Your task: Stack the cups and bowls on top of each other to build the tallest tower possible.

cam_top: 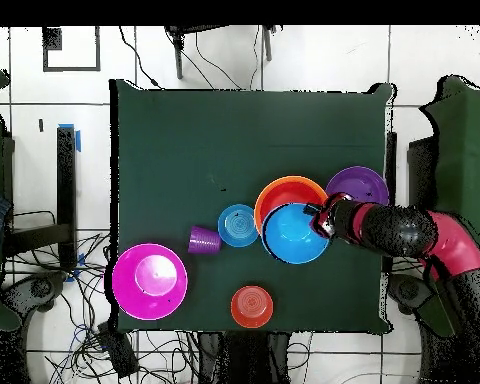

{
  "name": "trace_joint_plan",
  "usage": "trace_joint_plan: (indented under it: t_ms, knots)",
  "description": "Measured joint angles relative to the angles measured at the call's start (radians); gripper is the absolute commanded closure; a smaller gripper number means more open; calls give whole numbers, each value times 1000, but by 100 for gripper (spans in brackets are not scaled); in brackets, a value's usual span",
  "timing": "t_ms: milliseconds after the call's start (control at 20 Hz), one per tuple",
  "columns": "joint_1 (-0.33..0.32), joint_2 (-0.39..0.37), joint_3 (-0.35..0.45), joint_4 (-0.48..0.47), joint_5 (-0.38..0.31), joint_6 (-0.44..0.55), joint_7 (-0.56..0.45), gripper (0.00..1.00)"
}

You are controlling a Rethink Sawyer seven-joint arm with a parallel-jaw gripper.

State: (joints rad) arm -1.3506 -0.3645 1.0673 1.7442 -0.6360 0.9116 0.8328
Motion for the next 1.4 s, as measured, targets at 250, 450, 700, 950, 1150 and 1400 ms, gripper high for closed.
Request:
trace_joint_plan:
  t_ms: [250, 450, 700, 950, 1150, 1400]
  knots:
    - [9, 9, -2, 0, -2, 0, 0, 100]
    - [17, 17, -5, 0, -4, 0, 0, 100]
    - [24, 26, -10, 0, -8, 0, 0, 100]
    - [33, 40, -15, -1, -11, 0, 0, 100]
    - [42, 42, -19, -1, -13, 0, 0, 100]
    - [49, 42, -30, -7, -17, 0, 0, 100]
